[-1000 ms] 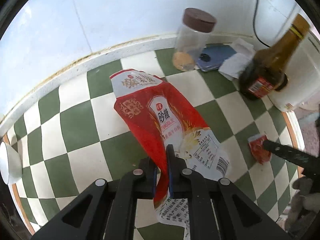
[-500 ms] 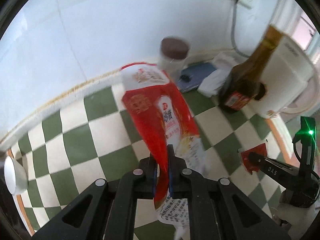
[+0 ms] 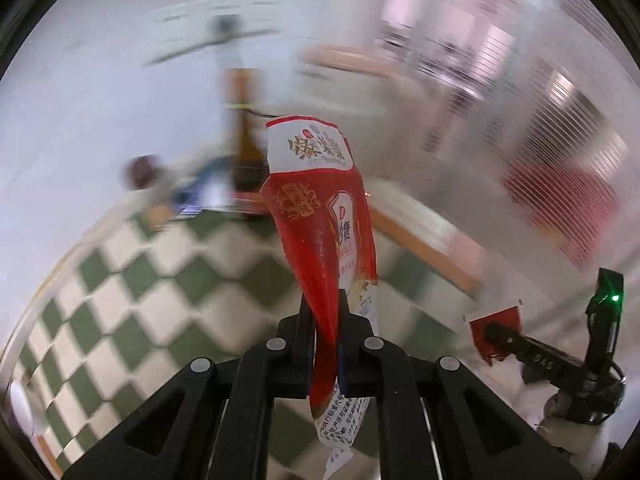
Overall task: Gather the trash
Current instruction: 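Carry the sugar bag and red packet to the bin and open both tools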
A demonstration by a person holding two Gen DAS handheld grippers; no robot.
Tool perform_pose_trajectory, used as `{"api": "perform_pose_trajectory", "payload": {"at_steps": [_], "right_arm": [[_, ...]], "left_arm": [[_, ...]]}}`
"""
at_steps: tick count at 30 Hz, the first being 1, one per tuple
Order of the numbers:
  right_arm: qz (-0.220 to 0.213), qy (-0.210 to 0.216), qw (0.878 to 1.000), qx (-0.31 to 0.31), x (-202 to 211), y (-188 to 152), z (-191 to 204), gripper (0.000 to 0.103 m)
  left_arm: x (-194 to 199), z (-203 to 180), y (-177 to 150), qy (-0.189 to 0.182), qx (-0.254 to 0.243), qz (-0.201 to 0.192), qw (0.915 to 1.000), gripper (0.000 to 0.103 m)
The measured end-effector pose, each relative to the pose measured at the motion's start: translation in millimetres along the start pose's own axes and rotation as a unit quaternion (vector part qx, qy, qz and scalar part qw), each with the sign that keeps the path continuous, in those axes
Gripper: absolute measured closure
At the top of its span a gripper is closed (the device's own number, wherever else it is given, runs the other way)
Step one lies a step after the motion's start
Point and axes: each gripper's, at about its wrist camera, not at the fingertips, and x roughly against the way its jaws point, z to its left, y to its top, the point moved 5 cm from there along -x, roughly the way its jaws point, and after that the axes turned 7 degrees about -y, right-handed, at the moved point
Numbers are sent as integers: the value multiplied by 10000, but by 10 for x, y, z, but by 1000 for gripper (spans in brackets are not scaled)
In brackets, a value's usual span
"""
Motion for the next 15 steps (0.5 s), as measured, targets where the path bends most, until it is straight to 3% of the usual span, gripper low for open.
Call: {"api": "perform_pose_trajectory", "payload": {"at_steps": [3, 8, 11, 15], "right_arm": [[-96, -386, 9975, -590, 352, -335, -937, 95], [107, -1035, 9796, -1721, 626, -1090, -2481, 95], [423, -1256, 9632, -2340, 465, -1579, -3235, 95], [806, -1477, 9439, -2842, -150, -2173, -4061, 95]], "left_arm": [[-223, -793, -174, -563, -526, 367, 9964, 98], [-854, -2105, -803, -1304, -1325, 1252, 9746, 97], [-1527, -2733, -1422, -1528, -1605, 2037, 9536, 97], [-2613, -3131, -2278, -1506, -1703, 2958, 9278, 97]]}}
